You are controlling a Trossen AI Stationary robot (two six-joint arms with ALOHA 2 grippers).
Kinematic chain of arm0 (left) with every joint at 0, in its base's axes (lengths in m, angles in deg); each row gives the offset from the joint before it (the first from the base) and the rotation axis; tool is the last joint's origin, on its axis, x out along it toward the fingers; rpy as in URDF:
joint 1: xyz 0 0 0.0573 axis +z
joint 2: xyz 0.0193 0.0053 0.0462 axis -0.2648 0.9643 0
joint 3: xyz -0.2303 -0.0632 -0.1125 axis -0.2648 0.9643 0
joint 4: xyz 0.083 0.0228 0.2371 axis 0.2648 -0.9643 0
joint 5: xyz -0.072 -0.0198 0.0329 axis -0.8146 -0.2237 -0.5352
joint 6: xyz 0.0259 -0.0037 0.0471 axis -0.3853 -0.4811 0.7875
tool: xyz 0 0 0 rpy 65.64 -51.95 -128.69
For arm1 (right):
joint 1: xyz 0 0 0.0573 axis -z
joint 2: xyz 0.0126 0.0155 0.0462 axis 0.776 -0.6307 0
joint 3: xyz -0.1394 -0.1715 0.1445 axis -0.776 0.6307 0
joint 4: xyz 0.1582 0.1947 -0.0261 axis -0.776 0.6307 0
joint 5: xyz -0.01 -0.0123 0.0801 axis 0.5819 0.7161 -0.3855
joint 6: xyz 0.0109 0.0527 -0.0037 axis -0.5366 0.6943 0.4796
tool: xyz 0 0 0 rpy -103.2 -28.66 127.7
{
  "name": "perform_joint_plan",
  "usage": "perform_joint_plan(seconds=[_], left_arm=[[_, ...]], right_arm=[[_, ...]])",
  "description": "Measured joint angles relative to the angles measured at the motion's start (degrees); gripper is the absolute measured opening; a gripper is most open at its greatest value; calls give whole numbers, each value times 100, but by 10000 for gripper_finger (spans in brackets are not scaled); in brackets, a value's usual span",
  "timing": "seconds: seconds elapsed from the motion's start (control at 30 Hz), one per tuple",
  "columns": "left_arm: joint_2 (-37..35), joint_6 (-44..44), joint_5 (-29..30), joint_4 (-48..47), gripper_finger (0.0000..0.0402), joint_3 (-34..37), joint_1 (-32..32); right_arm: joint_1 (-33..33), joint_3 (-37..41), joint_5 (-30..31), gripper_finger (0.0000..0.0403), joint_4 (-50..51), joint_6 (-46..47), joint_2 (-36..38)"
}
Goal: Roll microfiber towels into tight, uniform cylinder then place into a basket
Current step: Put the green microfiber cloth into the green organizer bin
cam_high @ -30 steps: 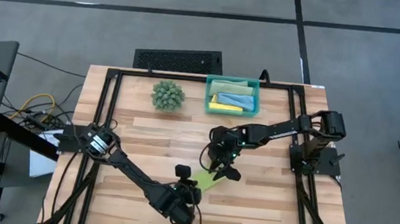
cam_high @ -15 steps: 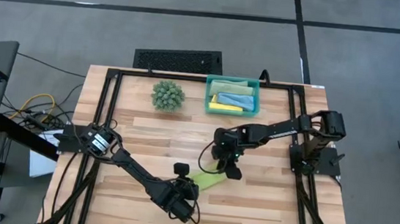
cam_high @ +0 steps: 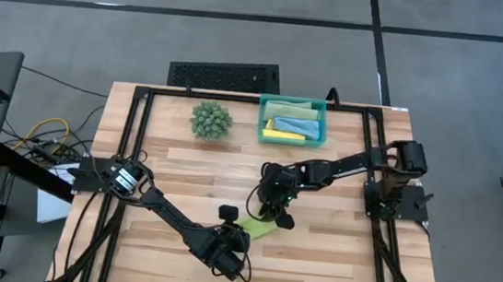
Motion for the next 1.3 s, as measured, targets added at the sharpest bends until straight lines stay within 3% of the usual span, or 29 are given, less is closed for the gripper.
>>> perform_joint_plan(seconds=[0.17, 0.33, 0.63, 0.8, 1.03, 1.2, 1.3], left_arm=[[0, 0, -1, 2, 0, 0, 0], [0, 0, -2, 4, 0, 0, 1], [0, 0, -7, 4, 0, 0, 0], [7, 3, 45, -129, 0, -90, -4], [7, -298, 840, -1324, 0, -893, -269], [7, -1441, 1608, -2969, 0, -1351, -668], [7, -2608, 1821, -4152, 0, -1386, -919]], right_arm=[[24, -204, 52, 193, 3, 107, -373], [-35, -427, 565, 262, -2, 107, -637], [-445, -498, 763, 272, 267, -159, -781], [-650, -495, 1381, 234, 364, -164, -770], [-672, -495, 1487, 119, 453, -155, -848], [-697, -502, 1436, 36, 500, -191, -936], [-800, -500, 1540, 18, 514, -195, -892]])
